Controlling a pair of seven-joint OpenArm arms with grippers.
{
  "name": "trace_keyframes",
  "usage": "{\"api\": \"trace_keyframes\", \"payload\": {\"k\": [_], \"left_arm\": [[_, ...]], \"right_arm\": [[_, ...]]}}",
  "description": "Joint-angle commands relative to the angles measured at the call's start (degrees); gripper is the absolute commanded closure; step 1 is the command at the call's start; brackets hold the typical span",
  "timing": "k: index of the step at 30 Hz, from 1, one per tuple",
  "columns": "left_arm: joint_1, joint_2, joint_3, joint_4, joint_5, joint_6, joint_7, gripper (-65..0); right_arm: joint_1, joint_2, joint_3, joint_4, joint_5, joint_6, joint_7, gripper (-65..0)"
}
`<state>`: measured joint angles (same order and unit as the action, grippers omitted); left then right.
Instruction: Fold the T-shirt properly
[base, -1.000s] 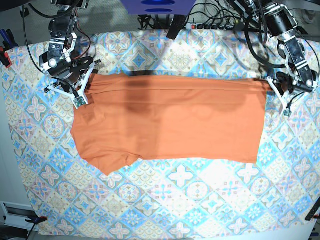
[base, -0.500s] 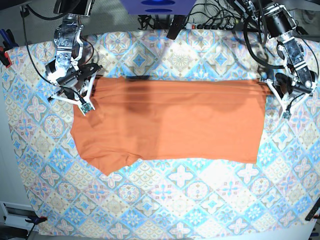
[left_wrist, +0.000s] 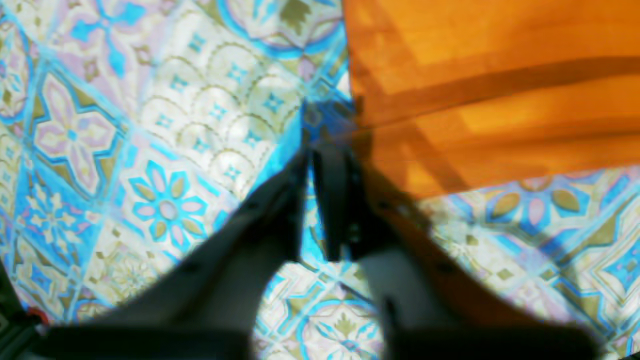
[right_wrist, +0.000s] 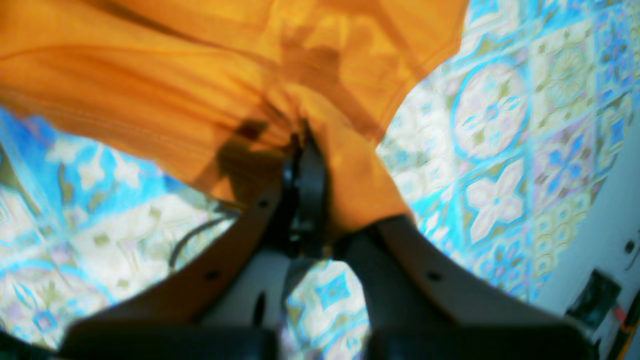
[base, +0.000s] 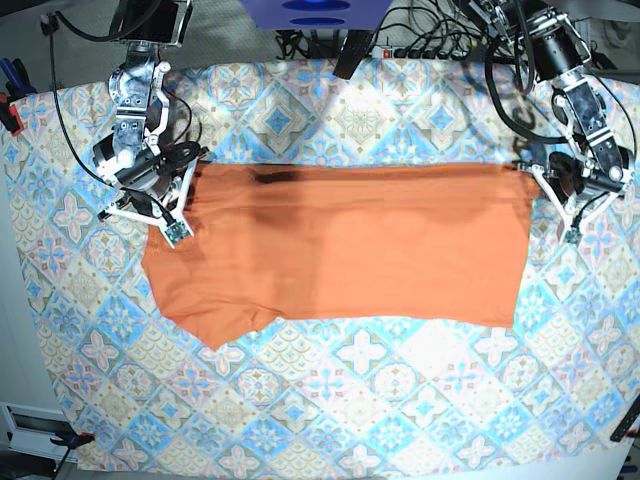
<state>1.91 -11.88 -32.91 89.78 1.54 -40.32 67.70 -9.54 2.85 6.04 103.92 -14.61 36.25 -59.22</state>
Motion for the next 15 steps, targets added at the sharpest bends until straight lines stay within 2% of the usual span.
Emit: {"api": "trace_keyframes", "payload": {"k": [1, 5, 8, 15], "left_arm": [[-0.64, -0.91, -0.19, 0.82, 0.09, 0.32, -0.49, -14.2], [-0.64, -0.91, -0.19, 0.82, 0.00, 0.32, -0.58, -25.2], [-0.64, -0.91, -0.19, 0.82, -0.44, 0.32, -0.58, -27.4], [-0.64, -0.91, -0.19, 0.82, -0.44, 0.32, -0.58, -27.9]], "right_arm": [[0.79, 0.36, 0.24, 0.92, -0.20, -0.16, 0.63, -0.4], [0.79, 0.36, 0.24, 0.39, -0.20, -0.16, 0.54, -0.4], [0.79, 0.36, 0.07, -0.67, -0.20, -0.16, 0.63, -1.9], [0.79, 0.44, 0.24, -0.75, -0.20, -0.16, 0.63, -19.7]]}}
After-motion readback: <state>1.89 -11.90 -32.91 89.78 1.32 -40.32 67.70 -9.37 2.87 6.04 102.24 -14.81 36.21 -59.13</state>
